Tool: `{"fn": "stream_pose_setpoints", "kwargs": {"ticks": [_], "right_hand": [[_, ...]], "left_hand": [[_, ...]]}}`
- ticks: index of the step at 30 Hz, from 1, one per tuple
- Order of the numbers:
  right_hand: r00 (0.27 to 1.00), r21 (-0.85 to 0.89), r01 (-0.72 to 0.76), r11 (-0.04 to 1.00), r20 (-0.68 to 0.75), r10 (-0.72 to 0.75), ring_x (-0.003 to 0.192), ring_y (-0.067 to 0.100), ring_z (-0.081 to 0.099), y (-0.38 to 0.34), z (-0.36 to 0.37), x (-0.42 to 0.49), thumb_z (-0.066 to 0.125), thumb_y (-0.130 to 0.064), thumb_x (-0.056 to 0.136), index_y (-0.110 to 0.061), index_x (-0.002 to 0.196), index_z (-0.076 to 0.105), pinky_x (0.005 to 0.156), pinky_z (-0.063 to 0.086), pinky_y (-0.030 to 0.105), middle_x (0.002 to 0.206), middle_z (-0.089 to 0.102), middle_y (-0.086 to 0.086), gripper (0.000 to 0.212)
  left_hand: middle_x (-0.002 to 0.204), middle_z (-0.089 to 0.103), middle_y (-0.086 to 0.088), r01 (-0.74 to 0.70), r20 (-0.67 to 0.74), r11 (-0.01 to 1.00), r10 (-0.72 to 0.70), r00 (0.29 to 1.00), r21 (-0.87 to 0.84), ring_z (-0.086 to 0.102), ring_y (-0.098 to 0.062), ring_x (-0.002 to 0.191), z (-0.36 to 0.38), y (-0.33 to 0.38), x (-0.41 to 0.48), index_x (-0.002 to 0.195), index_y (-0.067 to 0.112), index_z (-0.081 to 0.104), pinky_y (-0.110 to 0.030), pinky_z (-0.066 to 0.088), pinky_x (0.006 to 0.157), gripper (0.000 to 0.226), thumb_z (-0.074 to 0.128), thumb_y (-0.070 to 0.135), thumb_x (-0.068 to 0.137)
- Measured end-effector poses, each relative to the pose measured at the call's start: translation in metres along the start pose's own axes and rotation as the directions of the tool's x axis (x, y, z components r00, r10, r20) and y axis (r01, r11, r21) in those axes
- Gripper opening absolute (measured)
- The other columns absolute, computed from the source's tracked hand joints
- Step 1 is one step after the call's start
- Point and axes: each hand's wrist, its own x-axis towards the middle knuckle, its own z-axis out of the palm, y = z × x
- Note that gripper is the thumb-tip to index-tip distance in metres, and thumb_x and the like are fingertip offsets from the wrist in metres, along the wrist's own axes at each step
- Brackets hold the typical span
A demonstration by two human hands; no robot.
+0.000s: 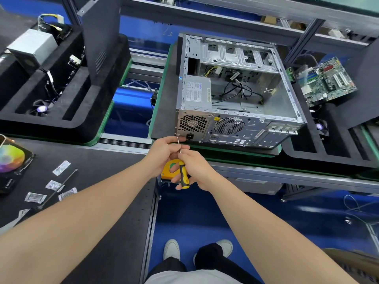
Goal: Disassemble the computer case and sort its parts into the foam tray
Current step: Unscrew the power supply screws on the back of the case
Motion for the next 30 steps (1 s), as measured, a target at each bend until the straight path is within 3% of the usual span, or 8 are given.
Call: {"fn": "stream_pose_setpoints", "kwargs": {"ticks": [6, 11, 17, 24, 27, 30], "right_hand": [[1.0, 0.018, 0.007, 1.0, 0.01, -0.007, 0.073, 0.032, 0.075, 0.002, -0.001, 0.002, 0.039, -0.037, 0.114, -0.022, 0.123, 0.064, 0.063, 0.065, 0.05, 0.105, 0.075, 0.021, 0.03], [0.999, 0.078, 0.021, 0.997, 0.035, -0.024, 0.074, 0.033, 0.074, 0.004, -0.003, 0.004, 0.042, -0.034, 0.114, -0.018, 0.125, 0.065, 0.067, 0.065, 0.053, 0.094, 0.076, 0.012, 0.03], [0.997, 0.183, 0.019, 0.983, 0.072, -0.033, 0.068, 0.028, 0.07, 0.007, -0.003, 0.003, 0.043, -0.035, 0.114, -0.015, 0.13, 0.059, 0.061, 0.062, 0.044, 0.094, 0.076, 0.01, 0.03], [0.975, 0.42, -0.067, 0.905, 0.218, -0.029, 0.057, 0.013, 0.039, 0.019, -0.009, 0.009, 0.046, -0.043, 0.111, -0.021, 0.123, 0.057, 0.056, 0.045, 0.03, 0.076, 0.05, -0.003, 0.027], [0.984, 0.452, -0.083, 0.888, 0.18, 0.001, 0.055, 0.011, 0.032, 0.022, -0.006, 0.013, 0.052, -0.043, 0.109, -0.018, 0.112, 0.065, 0.048, 0.033, 0.026, 0.074, 0.047, -0.003, 0.028], [0.995, 0.477, -0.069, 0.876, 0.097, 0.025, 0.051, 0.011, 0.032, 0.026, 0.002, 0.016, 0.058, -0.04, 0.103, -0.017, 0.102, 0.064, 0.044, 0.03, 0.026, 0.072, 0.049, -0.002, 0.024]], "left_hand": [[0.109, 0.077, -0.011, -0.026, 0.022, 0.998, 0.025, 0.999, 0.06, 0.076, -0.025, 0.098, -0.002, 0.002, -0.001, 0.126, 0.011, 0.063, -0.026, 0.06, 0.071, 0.03, 0.055, 0.002, 0.099], [0.11, 0.077, -0.01, -0.028, 0.037, 0.994, 0.024, 0.999, 0.102, 0.075, -0.025, 0.101, -0.003, 0.005, -0.002, 0.128, 0.011, 0.064, -0.024, 0.059, 0.073, 0.03, 0.057, 0.005, 0.099], [0.111, 0.077, -0.009, -0.016, 0.055, 0.99, 0.009, 0.998, 0.141, 0.075, -0.023, 0.102, -0.005, 0.009, -0.002, 0.128, 0.012, 0.063, -0.024, 0.059, 0.073, 0.029, 0.057, 0.006, 0.101], [0.106, 0.078, -0.01, 0.01, 0.021, 0.984, -0.013, 1.0, 0.179, 0.076, -0.024, 0.098, -0.005, 0.013, 0.0, 0.126, 0.011, 0.066, -0.024, 0.06, 0.076, 0.028, 0.062, 0.007, 0.098], [0.104, 0.078, -0.008, 0.028, 0.002, 0.98, -0.029, 1.0, 0.199, 0.076, -0.022, 0.098, -0.005, 0.013, 0.001, 0.123, 0.014, 0.067, -0.023, 0.06, 0.073, 0.026, 0.063, 0.009, 0.098], [0.104, 0.079, -0.005, 0.013, 0.005, 0.97, -0.015, 1.0, 0.242, 0.076, -0.02, 0.096, -0.005, 0.013, 0.0, 0.122, 0.019, 0.07, -0.023, 0.059, 0.071, 0.024, 0.061, 0.011, 0.1]]}}
